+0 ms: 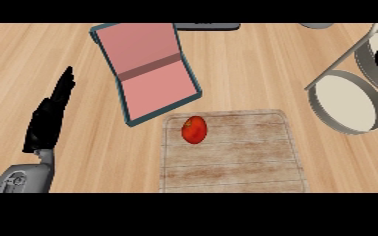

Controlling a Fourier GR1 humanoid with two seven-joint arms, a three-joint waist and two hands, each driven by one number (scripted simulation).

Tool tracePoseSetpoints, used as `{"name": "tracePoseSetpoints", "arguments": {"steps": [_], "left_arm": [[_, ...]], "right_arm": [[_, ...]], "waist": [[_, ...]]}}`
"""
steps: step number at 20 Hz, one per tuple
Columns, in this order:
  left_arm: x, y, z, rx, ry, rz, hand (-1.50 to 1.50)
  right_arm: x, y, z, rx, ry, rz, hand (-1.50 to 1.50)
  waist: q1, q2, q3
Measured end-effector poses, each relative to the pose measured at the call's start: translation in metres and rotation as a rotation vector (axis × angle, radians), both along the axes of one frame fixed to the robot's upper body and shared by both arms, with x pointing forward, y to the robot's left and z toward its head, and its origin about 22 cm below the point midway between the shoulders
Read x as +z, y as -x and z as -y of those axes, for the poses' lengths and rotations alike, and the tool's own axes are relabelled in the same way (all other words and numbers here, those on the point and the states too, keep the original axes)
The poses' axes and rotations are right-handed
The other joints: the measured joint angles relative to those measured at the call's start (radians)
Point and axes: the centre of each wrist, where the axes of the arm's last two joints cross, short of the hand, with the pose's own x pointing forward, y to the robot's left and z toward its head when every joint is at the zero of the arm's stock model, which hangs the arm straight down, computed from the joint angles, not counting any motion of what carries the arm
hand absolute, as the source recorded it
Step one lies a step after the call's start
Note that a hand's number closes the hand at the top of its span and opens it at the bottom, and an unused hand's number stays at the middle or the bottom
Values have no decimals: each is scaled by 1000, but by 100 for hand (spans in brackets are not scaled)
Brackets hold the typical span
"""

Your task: Pick the eggplant from the cutting board and place it in the tiered basket

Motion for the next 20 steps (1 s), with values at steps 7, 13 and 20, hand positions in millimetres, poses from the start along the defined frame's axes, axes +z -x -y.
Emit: {"name": "tracePoseSetpoints", "arguments": {"steps": [7,13,20], "left_arm": [[4,-2,-2,7,1,-6,0],[0,2,3,4,-2,-8,0],[-2,5,-2,12,2,-11,0]], "right_arm": [[-11,19,13,0,-123,145,-150],[15,38,30,-38,-153,288,-150],[48,81,67,-152,-261,313,-150]], "waist": [[-8,0,4],[-7,3,7],[-19,1,8]]}}
